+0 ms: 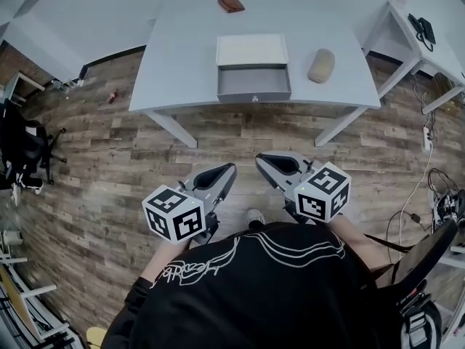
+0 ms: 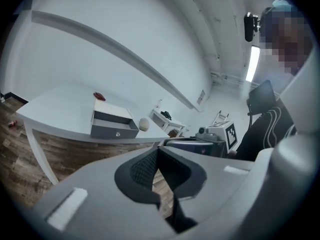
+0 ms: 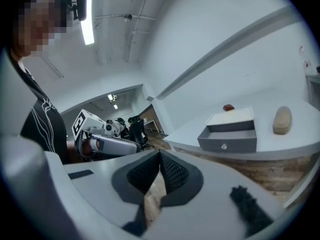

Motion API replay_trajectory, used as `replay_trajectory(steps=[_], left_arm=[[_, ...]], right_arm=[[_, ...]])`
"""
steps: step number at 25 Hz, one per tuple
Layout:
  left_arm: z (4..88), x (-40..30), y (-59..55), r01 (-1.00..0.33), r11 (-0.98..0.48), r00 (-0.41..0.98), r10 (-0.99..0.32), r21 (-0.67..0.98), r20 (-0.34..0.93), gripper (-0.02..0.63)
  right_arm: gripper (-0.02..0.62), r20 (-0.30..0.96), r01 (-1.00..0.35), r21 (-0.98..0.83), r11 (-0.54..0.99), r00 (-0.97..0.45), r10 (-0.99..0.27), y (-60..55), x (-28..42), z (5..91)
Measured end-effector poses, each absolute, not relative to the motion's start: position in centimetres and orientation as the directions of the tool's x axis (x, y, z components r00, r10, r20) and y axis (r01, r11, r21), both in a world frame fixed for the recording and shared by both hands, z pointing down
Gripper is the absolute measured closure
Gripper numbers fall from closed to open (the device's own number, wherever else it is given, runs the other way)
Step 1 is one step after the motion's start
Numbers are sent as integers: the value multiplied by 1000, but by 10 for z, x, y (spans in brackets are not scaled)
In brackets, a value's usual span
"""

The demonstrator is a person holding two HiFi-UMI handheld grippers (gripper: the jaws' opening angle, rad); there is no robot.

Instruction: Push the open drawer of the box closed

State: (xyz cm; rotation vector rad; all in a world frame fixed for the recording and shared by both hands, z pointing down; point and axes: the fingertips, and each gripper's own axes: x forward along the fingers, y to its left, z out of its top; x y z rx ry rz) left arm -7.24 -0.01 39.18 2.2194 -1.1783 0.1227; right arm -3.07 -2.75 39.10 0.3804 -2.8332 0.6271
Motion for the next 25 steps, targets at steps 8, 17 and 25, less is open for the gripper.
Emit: replay_trajectory(steps=[8, 17, 25], left_arm=[[377, -101, -47, -791, -433, 590, -729, 433, 348, 600], [387, -143, -91, -768, -445, 618, -703, 460, 352, 600], [420, -163, -138, -725, -454, 674, -624, 518, 396, 600]], right_arm=[[586, 284, -360, -256, 897, -915, -286, -89, -50, 383], [586, 364, -452, -210, 867, -859, -359, -131, -75, 407], [584, 442, -584, -168, 794, -765, -469, -181, -79, 448]])
